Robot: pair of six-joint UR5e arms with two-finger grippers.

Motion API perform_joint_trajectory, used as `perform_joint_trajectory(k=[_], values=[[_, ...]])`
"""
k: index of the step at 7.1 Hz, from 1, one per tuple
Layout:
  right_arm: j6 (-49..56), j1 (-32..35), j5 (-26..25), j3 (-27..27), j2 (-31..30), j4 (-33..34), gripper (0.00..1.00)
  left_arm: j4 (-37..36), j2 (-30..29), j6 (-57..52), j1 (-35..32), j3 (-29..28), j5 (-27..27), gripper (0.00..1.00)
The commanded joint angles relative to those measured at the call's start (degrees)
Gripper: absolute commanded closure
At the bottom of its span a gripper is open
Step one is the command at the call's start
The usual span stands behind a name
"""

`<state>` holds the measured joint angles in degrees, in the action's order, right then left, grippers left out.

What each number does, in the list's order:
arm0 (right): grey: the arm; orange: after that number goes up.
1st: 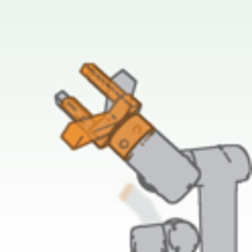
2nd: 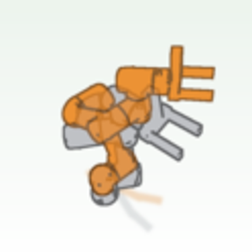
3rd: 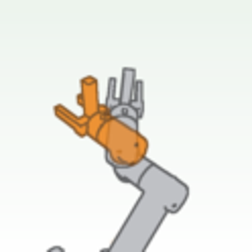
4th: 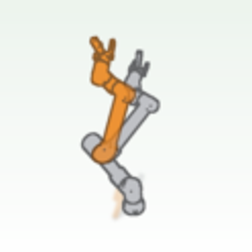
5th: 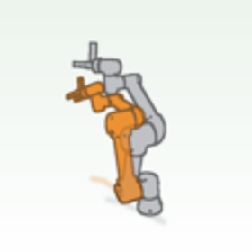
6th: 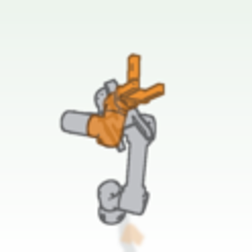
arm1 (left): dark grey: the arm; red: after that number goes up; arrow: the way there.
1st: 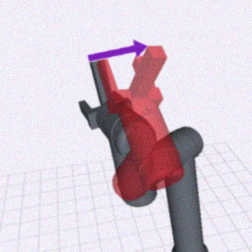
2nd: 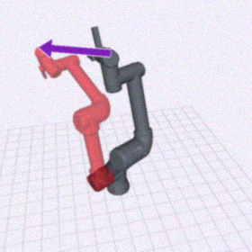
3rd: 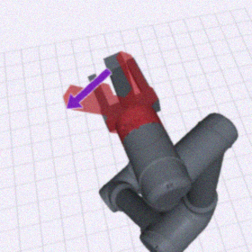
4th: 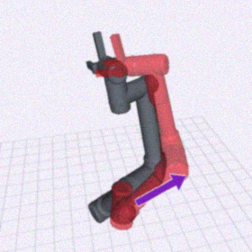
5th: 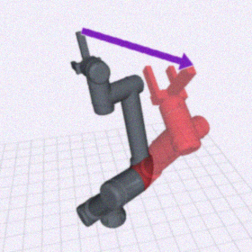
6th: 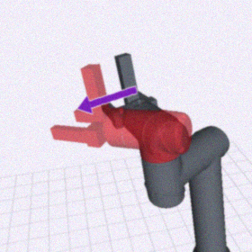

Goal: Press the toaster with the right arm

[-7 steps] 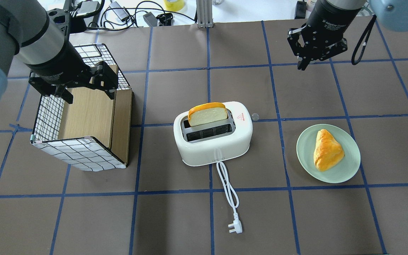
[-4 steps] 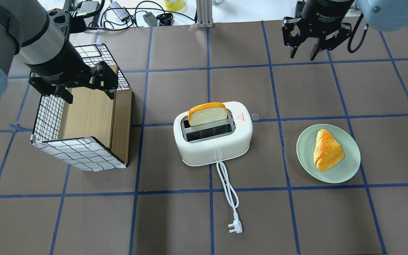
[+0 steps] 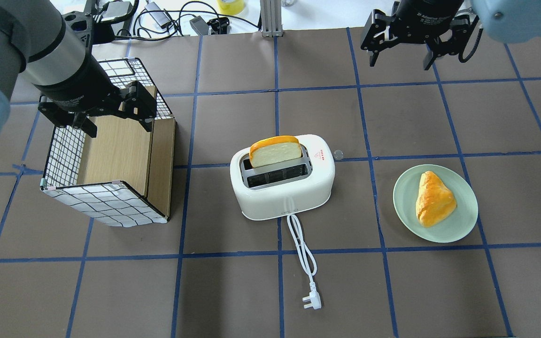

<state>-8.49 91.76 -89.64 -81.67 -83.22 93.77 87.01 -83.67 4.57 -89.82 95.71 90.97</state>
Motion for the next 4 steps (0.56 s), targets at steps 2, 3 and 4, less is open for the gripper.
perform_joint_trajectory(k=[2, 3, 4], values=[[5.59, 0.7, -0.53, -0.07, -0.28, -1.66, 0.0, 0.0, 0.0, 0.0, 0.0, 0.0, 0.09, 0.0], [5.68, 0.7, -0.11, -0.07, -0.28, -1.57, 0.0, 0.0, 0.0, 0.0, 0.0, 0.0, 0.0, 0.0], [5.68, 0.7, -0.01, -0.16, -0.28, -1.57, 0.0, 0.0, 0.0, 0.0, 0.0, 0.0, 0.0, 0.0]])
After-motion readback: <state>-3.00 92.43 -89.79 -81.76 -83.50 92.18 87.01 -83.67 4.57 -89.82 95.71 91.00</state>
